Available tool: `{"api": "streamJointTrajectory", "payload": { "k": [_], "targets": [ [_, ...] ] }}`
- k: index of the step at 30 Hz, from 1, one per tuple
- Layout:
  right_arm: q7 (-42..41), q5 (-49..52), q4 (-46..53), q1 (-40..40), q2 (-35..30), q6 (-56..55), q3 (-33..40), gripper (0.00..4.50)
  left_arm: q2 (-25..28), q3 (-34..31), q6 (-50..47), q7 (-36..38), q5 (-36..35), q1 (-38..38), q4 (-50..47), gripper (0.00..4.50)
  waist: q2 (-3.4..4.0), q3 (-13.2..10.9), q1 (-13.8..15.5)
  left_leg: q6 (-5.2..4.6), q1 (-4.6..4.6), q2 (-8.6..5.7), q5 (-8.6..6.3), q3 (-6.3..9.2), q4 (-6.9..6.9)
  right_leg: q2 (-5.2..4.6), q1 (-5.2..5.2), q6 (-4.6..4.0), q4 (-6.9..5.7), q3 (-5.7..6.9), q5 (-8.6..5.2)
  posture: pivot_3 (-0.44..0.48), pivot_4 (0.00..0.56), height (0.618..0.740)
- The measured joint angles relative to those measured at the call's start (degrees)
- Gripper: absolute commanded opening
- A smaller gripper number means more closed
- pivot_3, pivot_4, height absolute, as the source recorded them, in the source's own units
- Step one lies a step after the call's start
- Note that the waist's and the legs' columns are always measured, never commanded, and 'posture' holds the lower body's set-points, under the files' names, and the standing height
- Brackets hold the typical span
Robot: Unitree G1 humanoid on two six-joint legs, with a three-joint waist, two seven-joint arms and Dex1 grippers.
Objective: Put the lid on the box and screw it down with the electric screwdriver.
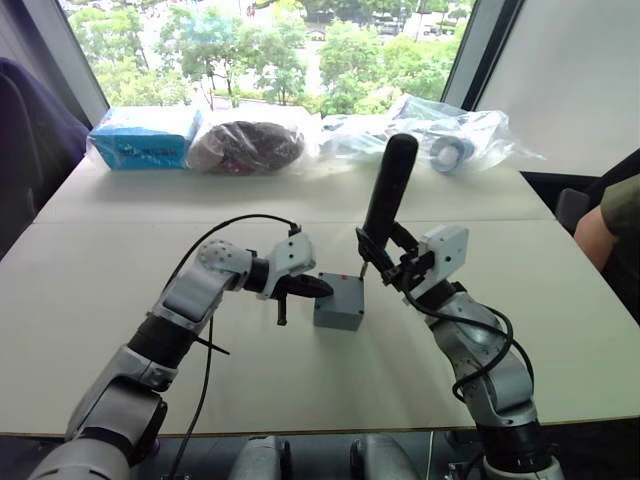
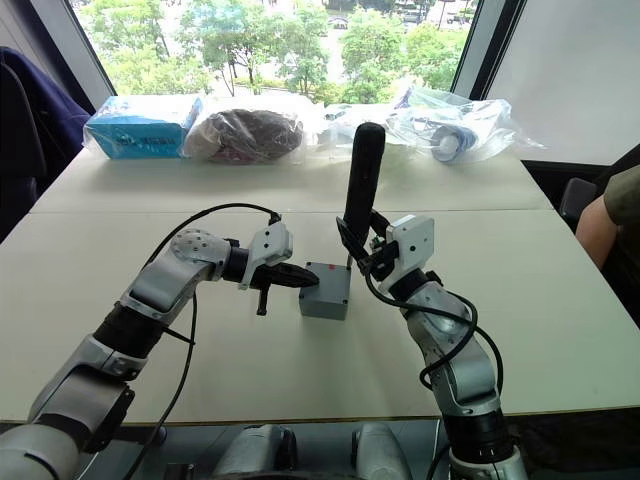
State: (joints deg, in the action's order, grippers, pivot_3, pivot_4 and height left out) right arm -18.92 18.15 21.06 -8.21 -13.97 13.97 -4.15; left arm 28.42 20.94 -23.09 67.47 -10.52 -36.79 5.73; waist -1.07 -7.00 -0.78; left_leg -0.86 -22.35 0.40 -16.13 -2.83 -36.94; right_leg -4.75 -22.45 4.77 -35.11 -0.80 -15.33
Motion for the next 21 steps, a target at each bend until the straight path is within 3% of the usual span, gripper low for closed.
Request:
{"api": "streamJointTrajectory", "payload": {
  "k": [21],
  "targets": [
    [0.65,-0.37,-0.62,-0.09,0.0,-0.16,-0.07,1.77,0.0,0.36,0.58,0.02,0.13,-0.01,0.49,0.0,-0.07,0.27,0.08,0.01,-0.04,-0.01,-0.01,0.0,0.09,-0.05,0.02,-0.02,0.18,0.01,-0.01,0.0,0.15,0.74]
  ]
}}
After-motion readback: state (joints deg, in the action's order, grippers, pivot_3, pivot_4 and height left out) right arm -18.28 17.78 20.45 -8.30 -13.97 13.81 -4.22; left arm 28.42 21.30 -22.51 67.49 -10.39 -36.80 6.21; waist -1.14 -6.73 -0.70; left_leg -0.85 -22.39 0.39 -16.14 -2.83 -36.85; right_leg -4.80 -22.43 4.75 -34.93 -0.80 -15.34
